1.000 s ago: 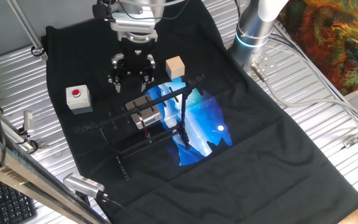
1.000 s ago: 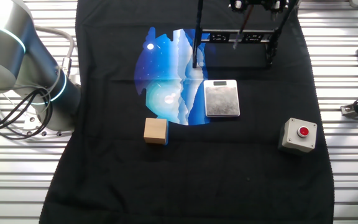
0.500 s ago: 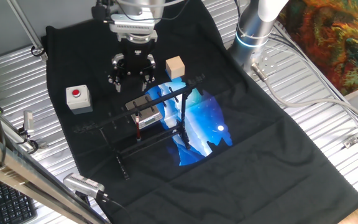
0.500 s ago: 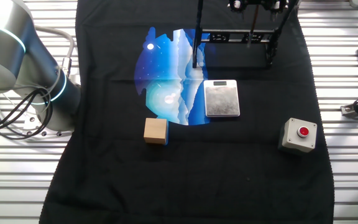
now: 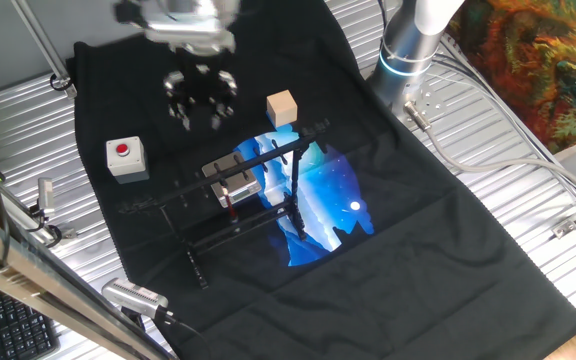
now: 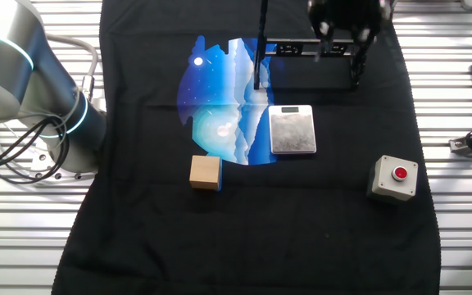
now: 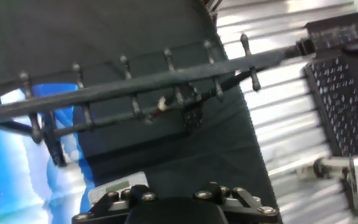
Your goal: Place the brush on the pen rack
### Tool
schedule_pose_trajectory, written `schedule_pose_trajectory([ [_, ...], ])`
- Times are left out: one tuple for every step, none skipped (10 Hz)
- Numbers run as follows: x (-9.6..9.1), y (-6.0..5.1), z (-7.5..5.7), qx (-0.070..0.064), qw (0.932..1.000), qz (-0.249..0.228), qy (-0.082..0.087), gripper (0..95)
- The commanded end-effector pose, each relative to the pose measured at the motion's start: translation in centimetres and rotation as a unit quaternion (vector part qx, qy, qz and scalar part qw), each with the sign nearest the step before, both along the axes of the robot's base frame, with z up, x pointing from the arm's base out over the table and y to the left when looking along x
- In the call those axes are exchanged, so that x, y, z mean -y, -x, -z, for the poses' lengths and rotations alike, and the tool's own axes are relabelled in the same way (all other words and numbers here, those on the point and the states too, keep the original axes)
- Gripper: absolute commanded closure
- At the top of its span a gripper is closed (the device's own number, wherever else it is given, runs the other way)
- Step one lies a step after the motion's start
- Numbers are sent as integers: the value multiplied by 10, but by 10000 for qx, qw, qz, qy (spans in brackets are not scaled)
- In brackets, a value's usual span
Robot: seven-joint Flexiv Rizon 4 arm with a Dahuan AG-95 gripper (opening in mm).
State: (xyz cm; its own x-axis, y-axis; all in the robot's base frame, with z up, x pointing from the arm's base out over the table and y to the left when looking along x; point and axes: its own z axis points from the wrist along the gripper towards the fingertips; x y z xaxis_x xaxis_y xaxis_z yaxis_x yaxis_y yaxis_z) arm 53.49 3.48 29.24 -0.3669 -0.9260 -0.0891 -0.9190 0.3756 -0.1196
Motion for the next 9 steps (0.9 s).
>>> schedule_pose_trajectory([
  [25,9,17,-271,9727,2274,-376,760],
  [25,10,18,-271,9681,2462,-386,760],
  [29,17,29,-334,9315,3571,-606,760],
  [35,21,35,-403,9092,4071,-770,760],
  [42,24,38,-453,8898,4462,-840,760],
  [52,28,41,-463,8810,4634,-837,760],
  [62,33,44,-508,8767,4709,-843,760],
  [72,41,52,-531,8748,4741,-845,760],
  [79,48,65,-567,8675,4850,-955,760],
])
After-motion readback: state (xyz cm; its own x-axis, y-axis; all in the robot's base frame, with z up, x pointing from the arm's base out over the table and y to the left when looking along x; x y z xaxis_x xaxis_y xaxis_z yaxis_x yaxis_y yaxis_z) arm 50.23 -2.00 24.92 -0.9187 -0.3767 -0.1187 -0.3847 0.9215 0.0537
